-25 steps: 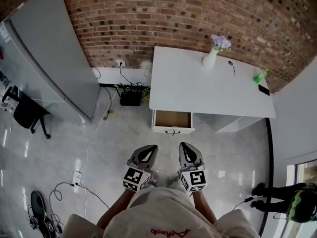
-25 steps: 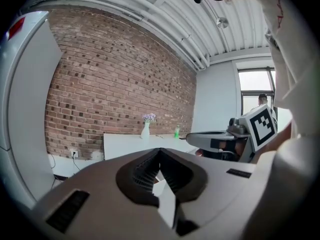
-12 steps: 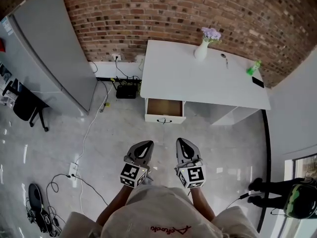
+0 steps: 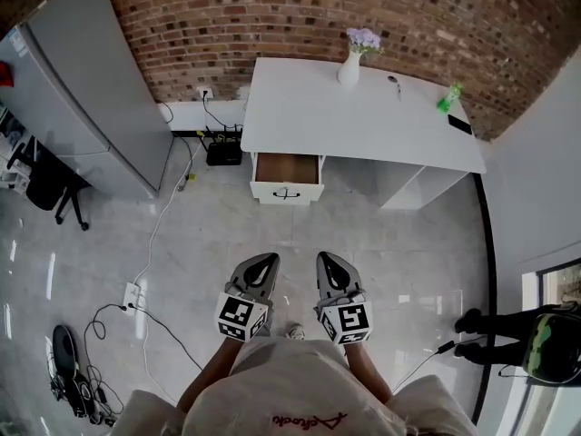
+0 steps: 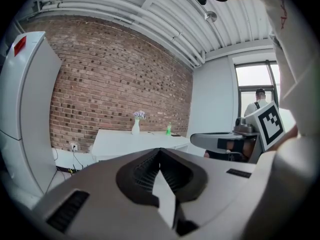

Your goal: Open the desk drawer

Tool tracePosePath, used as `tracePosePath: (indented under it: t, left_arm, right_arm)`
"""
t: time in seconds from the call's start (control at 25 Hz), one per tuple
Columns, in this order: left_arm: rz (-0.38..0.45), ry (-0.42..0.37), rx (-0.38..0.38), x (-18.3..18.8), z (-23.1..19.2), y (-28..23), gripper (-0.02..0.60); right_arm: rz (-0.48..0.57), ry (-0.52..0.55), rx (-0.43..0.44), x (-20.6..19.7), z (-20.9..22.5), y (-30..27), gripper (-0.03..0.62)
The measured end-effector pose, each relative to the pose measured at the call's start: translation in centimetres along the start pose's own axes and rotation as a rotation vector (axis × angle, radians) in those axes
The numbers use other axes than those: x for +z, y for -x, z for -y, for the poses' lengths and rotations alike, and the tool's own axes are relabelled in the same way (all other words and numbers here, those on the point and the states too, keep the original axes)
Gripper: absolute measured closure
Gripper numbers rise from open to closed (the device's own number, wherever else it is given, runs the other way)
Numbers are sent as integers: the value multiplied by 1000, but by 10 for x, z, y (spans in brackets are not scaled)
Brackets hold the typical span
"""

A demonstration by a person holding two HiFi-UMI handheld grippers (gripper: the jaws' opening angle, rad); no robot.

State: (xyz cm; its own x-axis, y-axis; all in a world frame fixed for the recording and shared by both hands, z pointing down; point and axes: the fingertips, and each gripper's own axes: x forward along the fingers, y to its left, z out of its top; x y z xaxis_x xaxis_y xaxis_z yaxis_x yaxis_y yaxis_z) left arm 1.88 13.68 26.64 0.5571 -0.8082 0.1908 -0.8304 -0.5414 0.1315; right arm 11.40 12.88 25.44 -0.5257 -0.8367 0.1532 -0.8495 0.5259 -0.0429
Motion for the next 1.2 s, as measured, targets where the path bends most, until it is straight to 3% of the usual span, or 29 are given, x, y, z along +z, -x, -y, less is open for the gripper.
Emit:
tracePosePath:
  t: [0.48, 1.2]
  left_arm:
    - [23, -23, 10, -14, 67, 44, 569]
    - [34, -36, 7, -22, 92, 56, 569]
  right_arm:
    - [36, -6, 22, -8, -20, 74, 577]
    - [40, -7, 39, -16, -33, 99, 577]
